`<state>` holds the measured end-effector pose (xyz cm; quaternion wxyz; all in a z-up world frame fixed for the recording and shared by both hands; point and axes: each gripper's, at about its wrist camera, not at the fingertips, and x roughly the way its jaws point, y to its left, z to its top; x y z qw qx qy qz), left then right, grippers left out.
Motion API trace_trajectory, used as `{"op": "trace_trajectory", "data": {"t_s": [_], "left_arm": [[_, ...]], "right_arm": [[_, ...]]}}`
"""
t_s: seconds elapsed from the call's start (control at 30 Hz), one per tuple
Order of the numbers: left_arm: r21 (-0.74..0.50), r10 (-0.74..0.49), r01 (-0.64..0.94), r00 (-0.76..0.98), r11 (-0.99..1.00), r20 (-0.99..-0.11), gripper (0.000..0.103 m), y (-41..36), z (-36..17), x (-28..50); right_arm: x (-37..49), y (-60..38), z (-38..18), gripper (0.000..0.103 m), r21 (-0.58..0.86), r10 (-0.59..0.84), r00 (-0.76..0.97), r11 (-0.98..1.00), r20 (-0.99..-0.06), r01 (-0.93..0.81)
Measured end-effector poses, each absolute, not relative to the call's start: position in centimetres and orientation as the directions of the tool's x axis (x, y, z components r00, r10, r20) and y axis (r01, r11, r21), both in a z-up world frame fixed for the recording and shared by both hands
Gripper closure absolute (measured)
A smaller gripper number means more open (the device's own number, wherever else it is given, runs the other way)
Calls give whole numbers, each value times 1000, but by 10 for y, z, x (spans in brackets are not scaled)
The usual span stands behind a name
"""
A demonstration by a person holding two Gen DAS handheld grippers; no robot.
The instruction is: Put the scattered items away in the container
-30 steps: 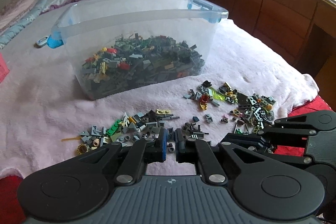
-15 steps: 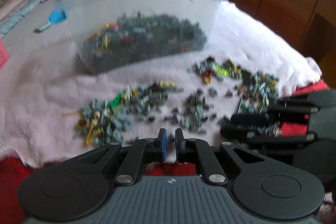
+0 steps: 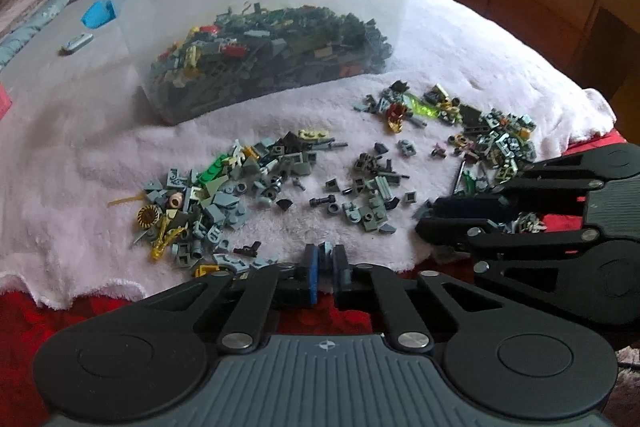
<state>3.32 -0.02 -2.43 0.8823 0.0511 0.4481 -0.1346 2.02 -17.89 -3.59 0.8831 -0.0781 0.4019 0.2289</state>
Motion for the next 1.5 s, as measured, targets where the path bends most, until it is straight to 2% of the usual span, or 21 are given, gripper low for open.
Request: {"op": "trace_trajectory", "data": {"t_s": [0.37,0.63,0.73,0.8,0.97,1.03,1.1,1.23,1.5], "left_arm": [[-40,-213,283,615,958,-759,96,1,0,27],[-23,-204,290,613,957,-763,95,1,0,24],[-21,-191,287,581,958,-791,91,-1,-12,26],[-24,-178,272,557,962,-811,85,1,-21,28],[-40,-192,277,547,960,-815,77,2,-26,32],[-39,-199,290,545,956,-814,80,1,-27,33],[-39,-210,310,542,950,-814,93,-2,-27,34],[-11,-221,358,550,934,-805,94,-14,-26,29],[-31,-233,331,592,943,-772,94,-10,-7,28]], "right_arm": [[15,-180,-13,90,27,349,623,885,-700,-466],[12,-179,-5,90,18,357,631,879,-689,-477],[11,-178,-6,90,21,357,628,879,-692,-477],[11,-178,-7,90,23,357,625,879,-694,-476],[10,-179,-9,90,30,356,622,882,-697,-471],[10,-179,-10,90,32,355,621,883,-699,-469],[10,-179,-11,90,35,355,620,884,-700,-467],[11,-181,-12,90,35,348,623,889,-701,-457],[13,-184,-7,90,36,347,636,893,-689,-449]]}}
